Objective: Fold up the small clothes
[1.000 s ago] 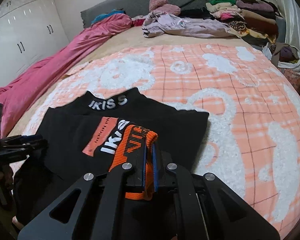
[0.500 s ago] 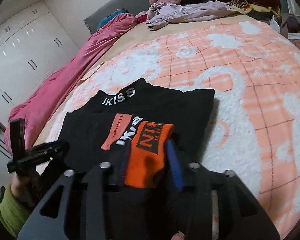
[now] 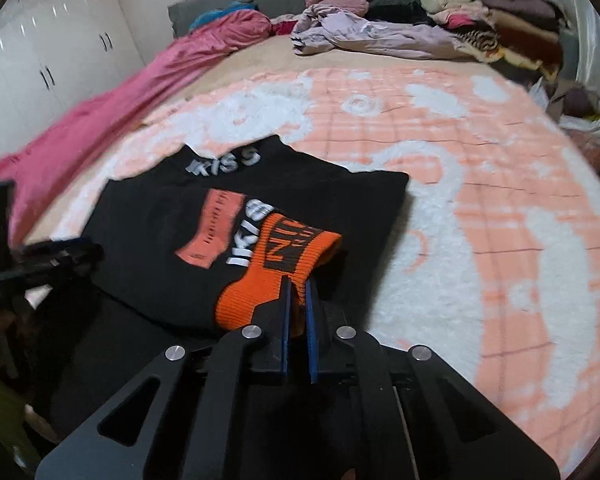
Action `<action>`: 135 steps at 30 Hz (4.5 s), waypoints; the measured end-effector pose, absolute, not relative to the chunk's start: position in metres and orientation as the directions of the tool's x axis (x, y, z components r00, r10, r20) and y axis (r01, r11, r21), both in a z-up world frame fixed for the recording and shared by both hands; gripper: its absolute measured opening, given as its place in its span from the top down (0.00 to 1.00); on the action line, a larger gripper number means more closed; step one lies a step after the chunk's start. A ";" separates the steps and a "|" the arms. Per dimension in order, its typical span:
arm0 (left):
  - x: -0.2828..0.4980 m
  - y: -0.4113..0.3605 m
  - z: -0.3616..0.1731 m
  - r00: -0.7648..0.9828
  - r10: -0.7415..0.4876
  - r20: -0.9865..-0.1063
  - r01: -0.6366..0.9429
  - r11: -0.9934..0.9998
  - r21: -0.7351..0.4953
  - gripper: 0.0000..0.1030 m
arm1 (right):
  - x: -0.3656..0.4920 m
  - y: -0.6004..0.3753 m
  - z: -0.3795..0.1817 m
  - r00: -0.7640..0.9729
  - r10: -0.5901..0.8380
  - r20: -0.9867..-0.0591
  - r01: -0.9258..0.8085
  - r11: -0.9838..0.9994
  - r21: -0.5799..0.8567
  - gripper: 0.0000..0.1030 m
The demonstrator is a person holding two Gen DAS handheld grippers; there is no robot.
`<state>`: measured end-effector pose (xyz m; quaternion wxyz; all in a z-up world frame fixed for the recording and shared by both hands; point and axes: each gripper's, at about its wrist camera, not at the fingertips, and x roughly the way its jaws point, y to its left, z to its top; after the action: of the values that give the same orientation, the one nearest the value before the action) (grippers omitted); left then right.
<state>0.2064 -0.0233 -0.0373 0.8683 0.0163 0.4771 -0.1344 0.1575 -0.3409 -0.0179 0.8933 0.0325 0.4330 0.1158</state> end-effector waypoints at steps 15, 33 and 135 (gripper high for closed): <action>0.197 -0.019 -0.006 0.570 -0.240 -0.786 0.254 0.961 -0.110 0.36 | 0.152 -0.336 0.004 0.682 0.215 -0.699 -0.193 0.975 0.111 0.77; 0.222 -0.049 -0.051 0.515 -0.157 -0.843 0.283 0.959 -0.006 0.29 | 0.179 -0.293 -0.041 0.571 0.245 -0.783 -0.281 0.955 0.094 0.65; 0.039 0.064 0.023 0.624 -0.160 -0.765 0.211 0.977 -0.032 0.09 | -0.111 -0.467 0.171 0.919 0.223 -0.324 -0.200 0.974 0.104 0.04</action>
<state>0.0394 0.0643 0.0231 0.9005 0.0306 0.4214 -0.1030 -0.1111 -0.4671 0.1709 0.9790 0.0343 0.1693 0.1081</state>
